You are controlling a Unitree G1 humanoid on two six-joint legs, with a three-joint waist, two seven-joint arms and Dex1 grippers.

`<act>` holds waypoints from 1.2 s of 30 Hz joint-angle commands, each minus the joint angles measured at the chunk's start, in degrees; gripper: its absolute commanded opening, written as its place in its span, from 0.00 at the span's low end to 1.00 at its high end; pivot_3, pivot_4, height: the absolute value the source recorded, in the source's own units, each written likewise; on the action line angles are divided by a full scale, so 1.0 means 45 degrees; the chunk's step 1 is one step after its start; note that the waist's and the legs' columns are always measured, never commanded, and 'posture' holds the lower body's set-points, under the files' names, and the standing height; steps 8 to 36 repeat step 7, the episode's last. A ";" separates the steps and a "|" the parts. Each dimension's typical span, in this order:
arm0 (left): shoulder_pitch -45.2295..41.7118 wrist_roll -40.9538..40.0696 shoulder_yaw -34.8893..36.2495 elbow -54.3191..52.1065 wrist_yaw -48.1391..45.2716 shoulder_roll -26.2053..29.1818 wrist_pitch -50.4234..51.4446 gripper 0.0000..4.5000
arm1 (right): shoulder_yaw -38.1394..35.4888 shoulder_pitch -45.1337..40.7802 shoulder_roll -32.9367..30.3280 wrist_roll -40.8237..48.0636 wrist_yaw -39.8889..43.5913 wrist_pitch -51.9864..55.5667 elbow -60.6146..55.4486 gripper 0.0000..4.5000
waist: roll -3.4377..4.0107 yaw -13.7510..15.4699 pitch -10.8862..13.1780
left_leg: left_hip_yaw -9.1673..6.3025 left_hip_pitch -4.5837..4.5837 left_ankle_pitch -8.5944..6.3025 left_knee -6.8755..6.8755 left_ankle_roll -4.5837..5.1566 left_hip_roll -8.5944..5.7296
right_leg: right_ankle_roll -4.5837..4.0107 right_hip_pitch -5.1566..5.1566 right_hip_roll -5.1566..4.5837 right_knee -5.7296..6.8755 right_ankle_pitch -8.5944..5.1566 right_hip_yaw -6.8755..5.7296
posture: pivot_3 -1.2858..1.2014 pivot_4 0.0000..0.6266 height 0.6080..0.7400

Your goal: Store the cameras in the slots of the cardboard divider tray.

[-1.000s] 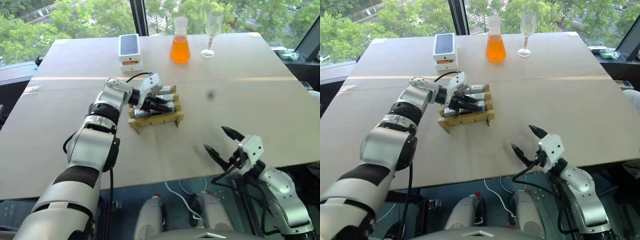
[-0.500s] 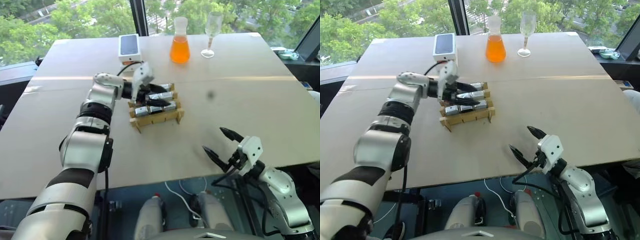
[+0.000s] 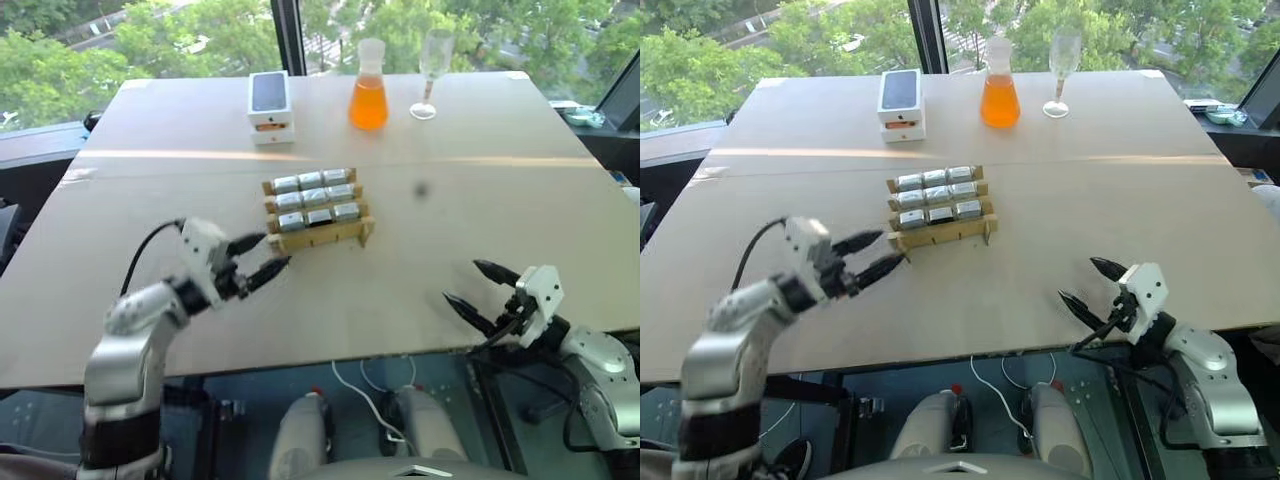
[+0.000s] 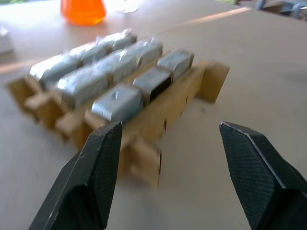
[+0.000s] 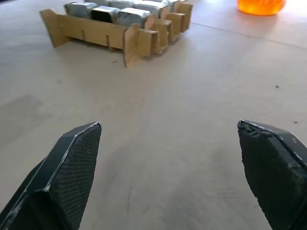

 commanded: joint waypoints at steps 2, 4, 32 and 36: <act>0.2099 0.0253 0.0125 -0.0894 0.0829 -0.0493 -0.1497 0.73 | -0.0641 -0.0666 -0.0497 0.0408 0.1609 -0.0785 0.1371 1.00 | 0.0001 0.0061 -0.0002 | -0.0005 0.0006 -0.0001 0.0000 0.0002 0.0000 | -0.0002 0.0003 0.0006 -0.0001 0.0000 -0.0008 | 0.52 0.24 1.00; 0.2544 0.0245 -0.0023 -0.0922 0.1097 -0.0626 -0.1834 0.73 | -0.0694 -0.0878 -0.0549 0.0338 0.1896 -0.0965 0.1809 1.00 | 0.0002 0.0099 -0.0002 | -0.0019 0.0004 -0.0001 0.0000 0.0003 0.0001 | -0.0005 0.0003 0.0009 0.0000 -0.0001 -0.0023 | 0.52 0.24 1.00; 0.2767 0.0253 -0.0128 -0.0738 0.1339 -0.0667 -0.2393 0.73 | -0.0671 -0.1058 -0.0619 0.0249 0.2274 -0.1132 0.2097 1.00 | 0.0002 0.0129 -0.0003 | -0.0052 -0.0008 -0.0001 0.0001 0.0004 0.0001 | -0.0008 0.0003 0.0008 -0.0001 -0.0002 -0.0058 | 0.52 0.24 1.00; 0.2767 0.0253 -0.0128 -0.0738 0.1339 -0.0667 -0.2393 0.73 | -0.0671 -0.1058 -0.0619 0.0249 0.2274 -0.1132 0.2097 1.00 | 0.0002 0.0129 -0.0003 | -0.0052 -0.0008 -0.0001 0.0001 0.0004 0.0001 | -0.0008 0.0003 0.0008 -0.0001 -0.0002 -0.0058 | 0.52 0.24 1.00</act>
